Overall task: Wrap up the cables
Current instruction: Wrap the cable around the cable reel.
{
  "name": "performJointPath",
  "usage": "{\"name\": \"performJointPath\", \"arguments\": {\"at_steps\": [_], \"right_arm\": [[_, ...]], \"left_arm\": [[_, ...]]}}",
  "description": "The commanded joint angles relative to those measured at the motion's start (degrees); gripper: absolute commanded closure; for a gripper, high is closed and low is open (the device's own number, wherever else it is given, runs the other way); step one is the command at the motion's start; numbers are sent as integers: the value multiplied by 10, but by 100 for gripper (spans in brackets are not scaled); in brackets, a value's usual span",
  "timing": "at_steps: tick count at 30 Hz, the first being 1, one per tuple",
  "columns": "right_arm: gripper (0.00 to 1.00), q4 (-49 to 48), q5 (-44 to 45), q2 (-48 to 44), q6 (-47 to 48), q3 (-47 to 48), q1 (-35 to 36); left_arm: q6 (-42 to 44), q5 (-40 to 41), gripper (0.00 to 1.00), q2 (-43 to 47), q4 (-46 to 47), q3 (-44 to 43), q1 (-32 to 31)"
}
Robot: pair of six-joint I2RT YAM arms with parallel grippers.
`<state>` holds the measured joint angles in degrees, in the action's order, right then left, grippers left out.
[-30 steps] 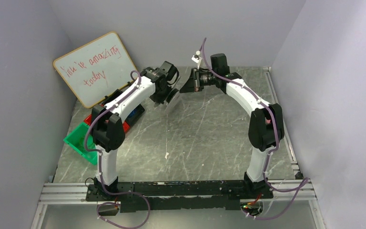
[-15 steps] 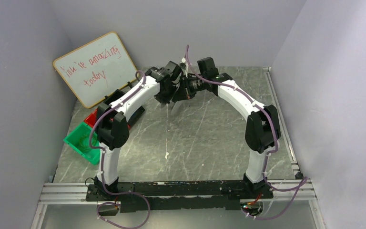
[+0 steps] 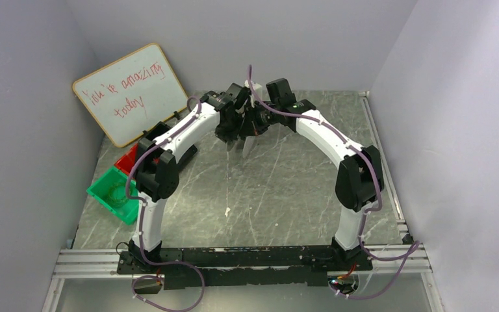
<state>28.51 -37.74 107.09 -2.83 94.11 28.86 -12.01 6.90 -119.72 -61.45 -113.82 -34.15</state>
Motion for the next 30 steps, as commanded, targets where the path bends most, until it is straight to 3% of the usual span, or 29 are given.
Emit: {"name": "performJointPath", "arguments": {"at_steps": [1, 9, 18, 30], "right_arm": [[99, 3, 59, -44, 12, 2, 19], [99, -5, 144, -52, -8, -15, 14], [100, -44, 160, -67, -29, -70, -19], [100, -100, 263, -93, -14, -147, -28]], "left_arm": [[-92, -67, 98, 35, 75, -18, -2], [-151, -139, 98, 54, 99, 2, -2], [-191, -211, 98, 52, 126, 28, 0], [-255, -314, 98, 26, 160, 4, 6]]}}
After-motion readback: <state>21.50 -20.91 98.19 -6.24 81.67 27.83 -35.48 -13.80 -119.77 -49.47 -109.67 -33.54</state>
